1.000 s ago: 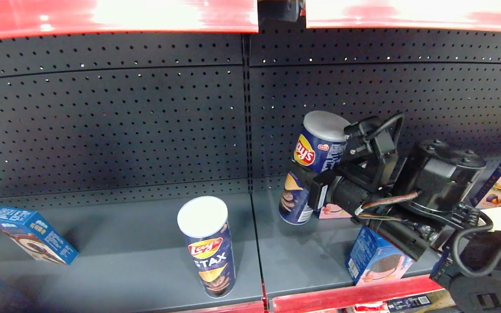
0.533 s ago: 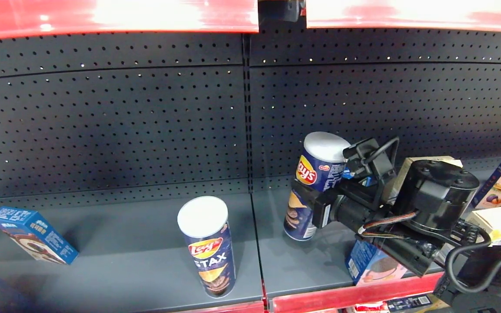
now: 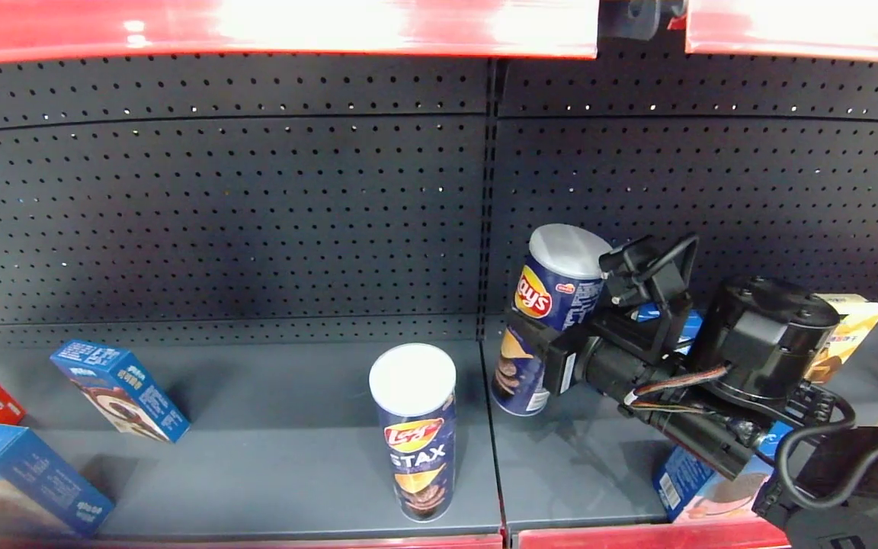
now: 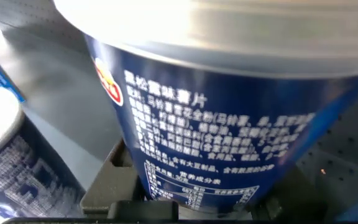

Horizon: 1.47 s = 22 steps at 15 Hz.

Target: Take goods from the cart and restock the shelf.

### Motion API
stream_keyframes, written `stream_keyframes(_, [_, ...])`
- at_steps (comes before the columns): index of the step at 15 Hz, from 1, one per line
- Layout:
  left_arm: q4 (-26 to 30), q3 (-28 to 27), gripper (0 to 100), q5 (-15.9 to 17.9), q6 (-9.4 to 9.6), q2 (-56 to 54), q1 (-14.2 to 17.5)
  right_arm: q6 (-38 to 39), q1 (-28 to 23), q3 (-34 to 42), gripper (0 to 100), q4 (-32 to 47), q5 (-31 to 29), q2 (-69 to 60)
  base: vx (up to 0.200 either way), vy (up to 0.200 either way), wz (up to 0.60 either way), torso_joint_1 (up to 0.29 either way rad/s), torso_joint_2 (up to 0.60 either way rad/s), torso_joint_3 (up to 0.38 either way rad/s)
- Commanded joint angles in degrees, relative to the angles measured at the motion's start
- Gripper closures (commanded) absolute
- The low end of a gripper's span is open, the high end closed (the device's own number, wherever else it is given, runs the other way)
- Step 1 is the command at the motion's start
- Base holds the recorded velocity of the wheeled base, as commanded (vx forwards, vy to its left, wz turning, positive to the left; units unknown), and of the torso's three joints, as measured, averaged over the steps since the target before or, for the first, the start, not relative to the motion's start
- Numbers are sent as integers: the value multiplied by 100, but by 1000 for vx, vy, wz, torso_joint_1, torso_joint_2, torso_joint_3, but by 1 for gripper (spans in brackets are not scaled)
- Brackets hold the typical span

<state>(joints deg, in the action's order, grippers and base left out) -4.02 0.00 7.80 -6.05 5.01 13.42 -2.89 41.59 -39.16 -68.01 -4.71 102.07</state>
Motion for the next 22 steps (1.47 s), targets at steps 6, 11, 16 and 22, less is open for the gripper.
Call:
stream_keyframes(6, [7, 0, 0, -16, -55, 35, 3, 16, -459, -259, 100, 42, 207, 146, 0, 0, 0, 0, 0, 0])
stream_keyframes(11, [-28, 0, 0, -16, -599, 26, 3, -1, -521, -514, 100, 306, 497, 401, 0, 0, 0, 0, 0, 0])
stream_keyframes(16, [33, 0, 0, 72, 587, 26, 3, -1, -459, -663, 100, 315, 497, 489, 0, 0, 0, 0, 0, 0])
stream_keyframes(22, [42, 0, 0, -103, 2116, 26, 3, -1, -327, -822, 100, 332, 444, 595, 0, 0, 0, 0, 0, 0])
